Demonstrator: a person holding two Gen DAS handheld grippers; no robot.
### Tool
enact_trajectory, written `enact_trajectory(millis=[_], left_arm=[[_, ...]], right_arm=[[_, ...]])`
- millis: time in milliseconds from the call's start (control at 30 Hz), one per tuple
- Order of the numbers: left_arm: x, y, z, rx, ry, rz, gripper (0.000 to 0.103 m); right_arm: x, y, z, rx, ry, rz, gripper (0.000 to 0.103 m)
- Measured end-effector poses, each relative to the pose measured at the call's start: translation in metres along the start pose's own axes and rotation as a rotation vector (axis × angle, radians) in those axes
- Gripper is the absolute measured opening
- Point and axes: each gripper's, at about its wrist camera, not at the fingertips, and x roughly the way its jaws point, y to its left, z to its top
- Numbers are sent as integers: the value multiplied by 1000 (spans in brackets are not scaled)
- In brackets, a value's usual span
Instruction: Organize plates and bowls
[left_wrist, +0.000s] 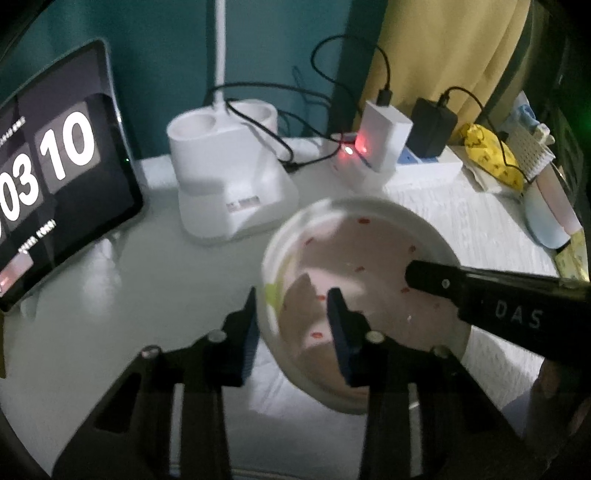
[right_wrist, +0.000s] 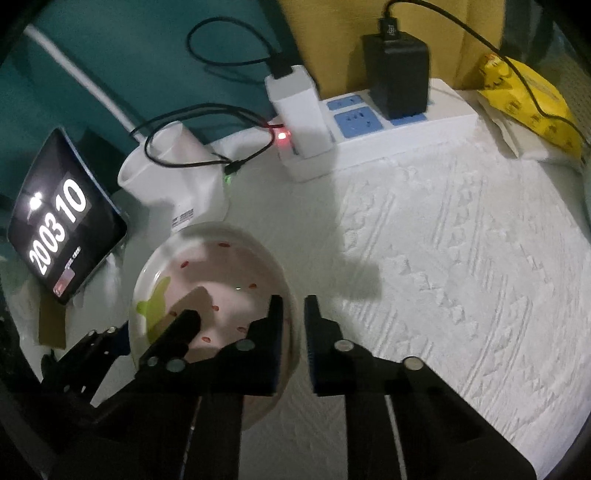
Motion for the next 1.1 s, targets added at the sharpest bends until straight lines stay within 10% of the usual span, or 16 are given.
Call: enact_trajectory(millis=[1100], left_arm=[[-93,-16,-10,-3,-194,16,22]], right_arm=[[-97,17,-29,-76,-212,47,8]])
